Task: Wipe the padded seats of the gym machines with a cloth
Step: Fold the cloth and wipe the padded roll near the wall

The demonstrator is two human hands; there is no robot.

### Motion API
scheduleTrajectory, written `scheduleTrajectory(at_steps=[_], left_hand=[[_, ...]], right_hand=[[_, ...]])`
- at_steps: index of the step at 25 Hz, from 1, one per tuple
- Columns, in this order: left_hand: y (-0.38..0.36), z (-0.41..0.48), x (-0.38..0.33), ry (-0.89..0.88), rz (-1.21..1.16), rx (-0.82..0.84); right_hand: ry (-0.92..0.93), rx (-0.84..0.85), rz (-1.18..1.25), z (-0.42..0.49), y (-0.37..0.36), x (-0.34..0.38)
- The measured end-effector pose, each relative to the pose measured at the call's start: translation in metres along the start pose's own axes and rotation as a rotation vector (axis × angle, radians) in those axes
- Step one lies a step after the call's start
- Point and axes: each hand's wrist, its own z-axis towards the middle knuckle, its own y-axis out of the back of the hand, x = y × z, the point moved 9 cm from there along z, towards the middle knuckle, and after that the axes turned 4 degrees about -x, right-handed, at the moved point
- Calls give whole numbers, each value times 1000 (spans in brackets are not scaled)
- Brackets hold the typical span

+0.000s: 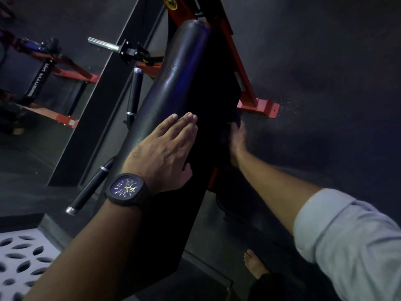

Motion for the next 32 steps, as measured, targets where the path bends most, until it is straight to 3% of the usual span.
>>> scheduleTrajectory(at_steps=[2, 6, 10, 14, 17, 21, 25, 29, 32], left_hand=[[1, 0, 0, -5, 8, -10], [1, 0, -1, -9, 16, -11], [2, -1, 0, -6, 40, -15], [3, -1, -2, -8, 22, -38], [3, -2, -2, -8, 32, -41], [6, -3, -5, -22, 37, -69], [5, -5, -5, -25, 49, -78], [7, -8, -8, -24, 31, -87], [7, -13, -6, -16, 15, -103]], right_hand=[[-17, 86, 34, -11, -5, -16], [68, -49, -37, 5, -3, 2], [-13, 77, 3, -20, -5, -34], [49, -44, -33, -13, -4, -16], [14, 89, 22, -47, -10, -52], [59, -29, 62, -36, -7, -32], [13, 87, 35, -77, -11, -64], [54, -41, 33, -63, -9, -50], [1, 61, -23, -87, -11, -79]])
